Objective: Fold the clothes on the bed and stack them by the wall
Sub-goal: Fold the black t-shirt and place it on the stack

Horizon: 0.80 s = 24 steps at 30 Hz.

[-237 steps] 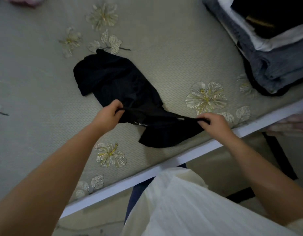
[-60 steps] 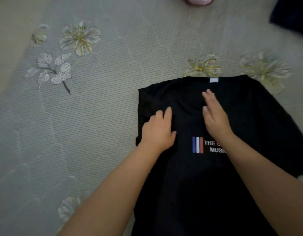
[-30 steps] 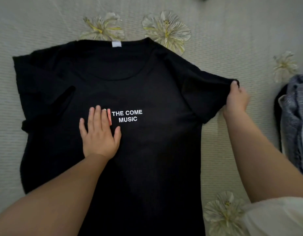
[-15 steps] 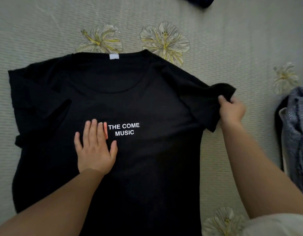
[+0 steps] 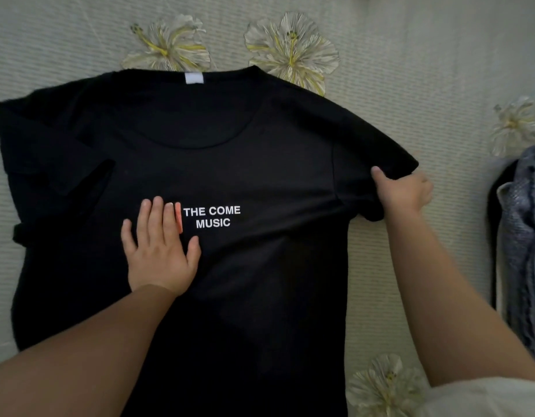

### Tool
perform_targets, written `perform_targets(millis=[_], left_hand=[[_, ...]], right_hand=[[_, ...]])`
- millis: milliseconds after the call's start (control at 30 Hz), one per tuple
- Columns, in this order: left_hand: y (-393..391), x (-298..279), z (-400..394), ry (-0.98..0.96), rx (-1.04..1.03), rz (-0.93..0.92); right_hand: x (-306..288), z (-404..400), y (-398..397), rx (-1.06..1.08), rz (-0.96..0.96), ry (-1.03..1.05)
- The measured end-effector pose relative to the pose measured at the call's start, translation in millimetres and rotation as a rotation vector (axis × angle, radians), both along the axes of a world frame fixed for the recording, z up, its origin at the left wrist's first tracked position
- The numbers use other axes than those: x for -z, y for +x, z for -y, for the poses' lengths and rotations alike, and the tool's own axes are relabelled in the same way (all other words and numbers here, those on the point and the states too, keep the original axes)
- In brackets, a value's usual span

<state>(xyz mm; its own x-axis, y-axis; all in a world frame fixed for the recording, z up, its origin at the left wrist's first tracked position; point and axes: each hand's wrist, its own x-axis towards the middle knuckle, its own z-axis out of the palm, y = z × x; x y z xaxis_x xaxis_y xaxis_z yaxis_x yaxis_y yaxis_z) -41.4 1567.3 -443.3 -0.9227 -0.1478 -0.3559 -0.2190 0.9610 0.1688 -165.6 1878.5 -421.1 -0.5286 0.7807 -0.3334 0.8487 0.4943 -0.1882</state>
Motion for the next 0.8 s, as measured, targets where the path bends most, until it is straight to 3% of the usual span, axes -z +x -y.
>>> perform_targets(millis=[167, 267, 333, 367, 433, 500, 800], left_hand=[[0, 1, 0, -0.022, 0.01, 0.001], [0, 3, 1, -0.022, 0.009, -0.005], [1, 3, 1, -0.022, 0.011, -0.001], [1, 4, 1, -0.018, 0.008, -0.001], [1, 3, 1, -0.012, 0.004, -0.006], [1, 4, 1, -0.015, 0.013, -0.012], [5, 10, 7, 0.009, 0.054, -0.06]], right_hand=[[-3, 16, 6, -0.045, -0.259, 0.057], [-30, 44, 9, -0.361, -0.603, 0.128], [-41, 70, 19, -0.635, -0.675, 0.111], [-41, 82, 27, -0.771, -0.6, 0.045], [-33, 103, 45, -0.983, -0.268, -0.142], [-18, 108, 65, -1.093, -0.074, -0.197], [27, 96, 102, -1.11, 0.055, 0.107]])
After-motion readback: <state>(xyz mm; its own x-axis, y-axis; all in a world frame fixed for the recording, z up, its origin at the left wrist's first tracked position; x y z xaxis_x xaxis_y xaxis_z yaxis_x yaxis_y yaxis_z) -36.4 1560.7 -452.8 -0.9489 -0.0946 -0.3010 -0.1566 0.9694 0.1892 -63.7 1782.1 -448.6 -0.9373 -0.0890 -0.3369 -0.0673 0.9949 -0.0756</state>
